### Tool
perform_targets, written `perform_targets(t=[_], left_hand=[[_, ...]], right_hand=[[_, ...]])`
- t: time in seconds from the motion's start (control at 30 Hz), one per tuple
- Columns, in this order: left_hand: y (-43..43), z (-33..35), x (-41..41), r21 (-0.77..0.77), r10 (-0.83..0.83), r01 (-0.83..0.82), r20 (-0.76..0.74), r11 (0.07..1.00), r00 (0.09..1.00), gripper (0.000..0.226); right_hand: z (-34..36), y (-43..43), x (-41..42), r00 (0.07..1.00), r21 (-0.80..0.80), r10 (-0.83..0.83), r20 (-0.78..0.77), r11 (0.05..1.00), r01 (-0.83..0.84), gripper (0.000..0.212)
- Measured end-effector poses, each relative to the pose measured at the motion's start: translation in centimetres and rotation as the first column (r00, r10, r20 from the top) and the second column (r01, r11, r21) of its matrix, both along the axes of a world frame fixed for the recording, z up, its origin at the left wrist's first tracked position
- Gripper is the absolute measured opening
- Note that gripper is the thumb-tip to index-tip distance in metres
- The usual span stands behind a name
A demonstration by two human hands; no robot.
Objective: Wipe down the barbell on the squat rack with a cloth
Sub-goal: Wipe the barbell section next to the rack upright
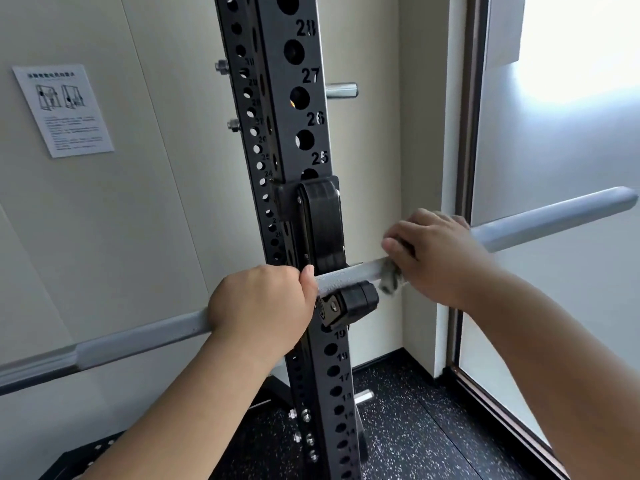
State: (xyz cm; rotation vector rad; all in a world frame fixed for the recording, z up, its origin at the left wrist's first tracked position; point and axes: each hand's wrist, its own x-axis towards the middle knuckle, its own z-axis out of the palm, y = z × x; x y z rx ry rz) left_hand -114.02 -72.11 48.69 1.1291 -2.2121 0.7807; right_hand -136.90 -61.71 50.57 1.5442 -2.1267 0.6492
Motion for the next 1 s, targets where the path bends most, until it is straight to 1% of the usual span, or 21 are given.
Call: perform_targets(t=[0.03, 0.07, 0.1, 0.2, 0.23, 0.3, 0.33, 0.37, 0.43, 0.5, 0.53, 0.6, 0.67, 0.7, 0.73, 0.77, 0.8, 0.87, 0.9, 0.93, 1.0], left_hand=[[0.1, 0.0, -0.1, -0.023, 0.015, -0.015, -0.011, 1.0, 1.0, 0.068], [0.2, 0.0, -0.1, -0.037, 0.028, -0.029, -0.025, 0.999, 0.999, 0.068], [0.4, 0.0, -0.2, -0.034, 0.039, -0.04, -0.04, 0.999, 0.998, 0.069], [0.3, -0.4, -0.2, -0.022, 0.048, -0.05, -0.058, 0.999, 0.997, 0.07], [0.3, -0.4, -0.2, -0.019, 0.04, -0.041, -0.073, 0.999, 0.997, 0.069], [0.3, -0.3, -0.2, -0.014, 0.011, -0.013, -0.116, 1.0, 0.993, 0.064], [0.3, -0.4, -0.2, -0.013, 0.001, -0.003, -0.127, 1.0, 0.992, 0.063], [0.2, -0.5, -0.2, -0.016, -0.006, 0.004, -0.127, 1.0, 0.992, 0.062], [0.1, -0.7, -0.2, -0.023, -0.01, 0.008, -0.122, 1.0, 0.992, 0.062], [0.1, -0.8, -0.2, -0.025, -0.005, 0.002, -0.125, 1.0, 0.992, 0.062], [0.1, -0.8, -0.2, -0.031, -0.008, 0.004, -0.132, 1.0, 0.991, 0.062], [0.3, -0.7, -0.1, -0.032, -0.02, 0.016, -0.146, 0.999, 0.989, 0.061], [0.3, -0.6, -0.1, -0.023, -0.027, 0.024, -0.149, 0.999, 0.988, 0.06], [0.3, -0.6, -0.1, -0.019, -0.028, 0.025, -0.146, 1.0, 0.989, 0.06], [0.3, -0.6, 0.0, -0.016, -0.028, 0.026, -0.143, 1.0, 0.989, 0.06], [0.3, -0.6, 0.0, -0.015, -0.029, 0.028, -0.142, 1.0, 0.989, 0.06], [0.3, -0.6, 0.0, -0.016, -0.033, 0.031, -0.138, 0.999, 0.99, 0.06], [0.3, -0.7, 0.3, -0.027, -0.049, 0.046, -0.132, 0.999, 0.99, 0.059], [0.3, -0.7, 0.6, -0.02, -0.066, 0.063, -0.145, 0.998, 0.987, 0.058], [0.4, -0.7, 0.8, 0.005, -0.094, 0.097, -0.183, 0.995, 0.979, 0.056], [0.6, -0.5, 1.2, 0.083, -0.199, 0.24, -0.339, 0.967, 0.919, 0.05]], right_hand=[[-0.8, -0.5, 0.8, 0.998, -0.05, 0.053, 0.023, 0.997, -0.052, 0.048], [-1.7, -1.1, 1.5, 0.995, -0.095, 0.099, 0.007, 0.991, -0.098, 0.056], [-2.4, -1.7, 1.9, 0.991, -0.123, 0.127, -0.041, 0.984, -0.131, 0.057], [-2.8, -2.1, 0.3, 0.967, -0.209, 0.178, -0.181, 0.954, -0.215, 0.04], [-2.7, -1.9, -0.9, 0.962, -0.256, 0.142, -0.235, 0.945, -0.202, 0.032], [-2.6, -1.1, -3.0, 0.937, -0.357, -0.019, -0.35, 0.927, -0.114, 0.021], [-2.9, -0.8, -3.6, 0.927, -0.394, -0.078, -0.368, 0.916, -0.079, 0.018], [-3.3, -0.8, -3.6, 0.926, -0.435, -0.122, -0.358, 0.899, -0.05, 0.018], [-4.0, -1.3, -2.5, 0.958, -0.51, -0.104, -0.266, 0.859, -0.048, 0.019], [-4.8, -2.1, -1.3, 0.985, -0.522, 0.021, -0.172, 0.846, -0.109, 0.012], [-5.0, -2.3, -1.2, 0.981, -0.505, 0.089, -0.172, 0.847, -0.165, 0.008], [-5.1, -1.9, -2.0, 0.957, -0.436, 0.157, -0.243, 0.864, -0.253, 0.021], [-4.5, -1.1, -3.5, 0.933, -0.394, 0.091, -0.349, 0.889, -0.234, 0.022], [-4.1, -0.6, -4.2, 0.931, -0.403, 0.047, -0.363, 0.892, -0.202, 0.021], [-3.8, -0.2, -4.7, 0.943, -0.433, 0.036, -0.33, 0.882, -0.185, 0.024], [-3.3, 0.2, -5.0, 0.969, -0.484, 0.064, -0.237, 0.857, -0.175, 0.026], [-2.7, 0.4, -5.2, 0.99, -0.567, 0.098, -0.097, 0.813, -0.136, 0.025], [-2.1, 0.6, -5.8, 0.973, -0.707, 0.164, 0.163, 0.708, -0.001, 0.018], [-2.1, 0.5, -6.0, 0.961, -0.712, 0.157, 0.225, 0.7, 0.053, 0.02], [-2.4, 0.4, -6.0, 0.958, -0.688, 0.149, 0.244, 0.723, 0.063, 0.02], [-3.4, 0.1, -5.8, 0.949, -0.64, 0.196, 0.247, 0.768, 0.008, 0.022]])
